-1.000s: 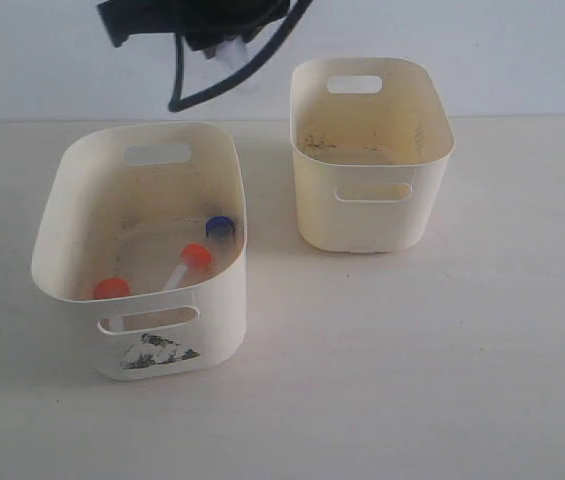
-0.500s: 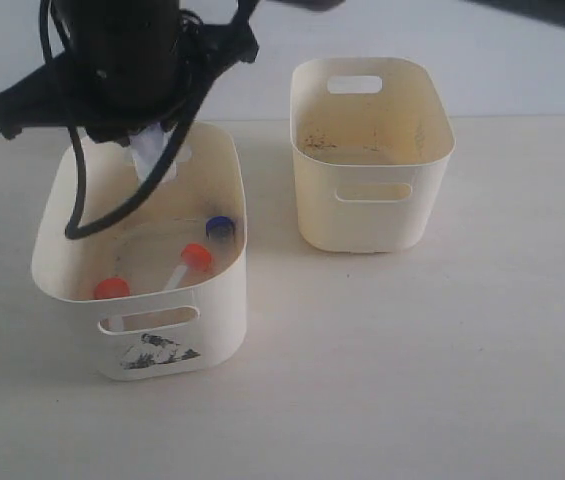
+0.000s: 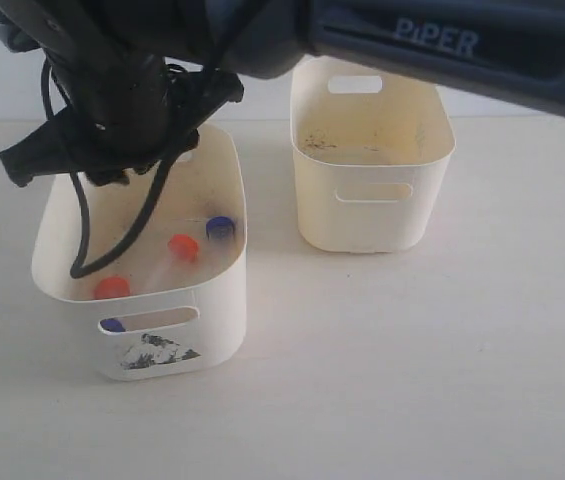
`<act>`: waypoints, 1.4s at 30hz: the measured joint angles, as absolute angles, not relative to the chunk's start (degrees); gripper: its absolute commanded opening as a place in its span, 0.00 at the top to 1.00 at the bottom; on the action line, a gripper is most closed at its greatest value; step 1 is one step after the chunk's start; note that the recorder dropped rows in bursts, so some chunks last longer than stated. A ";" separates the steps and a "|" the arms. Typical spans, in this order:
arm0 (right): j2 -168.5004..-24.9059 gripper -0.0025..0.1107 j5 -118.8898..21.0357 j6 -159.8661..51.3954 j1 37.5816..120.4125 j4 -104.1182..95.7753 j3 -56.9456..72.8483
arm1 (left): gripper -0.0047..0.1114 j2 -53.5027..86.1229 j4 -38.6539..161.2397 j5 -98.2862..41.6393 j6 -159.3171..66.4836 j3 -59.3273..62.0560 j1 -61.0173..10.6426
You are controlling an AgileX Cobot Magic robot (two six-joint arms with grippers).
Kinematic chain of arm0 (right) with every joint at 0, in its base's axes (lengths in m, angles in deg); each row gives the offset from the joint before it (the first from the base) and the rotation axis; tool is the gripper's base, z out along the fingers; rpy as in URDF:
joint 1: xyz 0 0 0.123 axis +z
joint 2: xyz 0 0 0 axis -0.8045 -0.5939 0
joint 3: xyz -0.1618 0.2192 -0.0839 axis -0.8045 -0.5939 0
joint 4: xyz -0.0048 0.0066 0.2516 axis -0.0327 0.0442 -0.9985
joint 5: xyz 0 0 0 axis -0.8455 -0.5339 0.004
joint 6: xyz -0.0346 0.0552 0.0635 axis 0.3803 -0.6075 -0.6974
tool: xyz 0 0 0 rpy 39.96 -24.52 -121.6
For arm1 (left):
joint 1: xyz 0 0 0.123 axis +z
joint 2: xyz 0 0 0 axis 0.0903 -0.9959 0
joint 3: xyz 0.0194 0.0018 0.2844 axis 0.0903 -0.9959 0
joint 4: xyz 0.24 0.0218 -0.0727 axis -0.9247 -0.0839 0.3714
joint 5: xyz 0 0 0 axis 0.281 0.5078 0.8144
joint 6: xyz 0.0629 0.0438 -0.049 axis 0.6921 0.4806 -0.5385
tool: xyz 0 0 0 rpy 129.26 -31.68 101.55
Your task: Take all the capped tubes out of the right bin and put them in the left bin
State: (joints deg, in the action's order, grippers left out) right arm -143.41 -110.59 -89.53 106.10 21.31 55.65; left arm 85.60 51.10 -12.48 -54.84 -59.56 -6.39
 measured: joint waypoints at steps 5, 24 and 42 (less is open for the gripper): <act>-138.45 0.98 -117.13 -92.53 106.10 29.22 55.53 | 0.92 85.60 51.10 -12.48 -54.84 -59.56 -6.39; -122.39 0.98 -118.52 -90.15 106.10 23.45 24.77 | 0.92 85.60 51.10 -12.48 -54.84 -59.56 -6.39; -115.45 0.98 -106.70 -88.17 106.10 23.95 23.03 | 0.92 85.60 51.10 -12.48 -54.84 -59.56 -6.39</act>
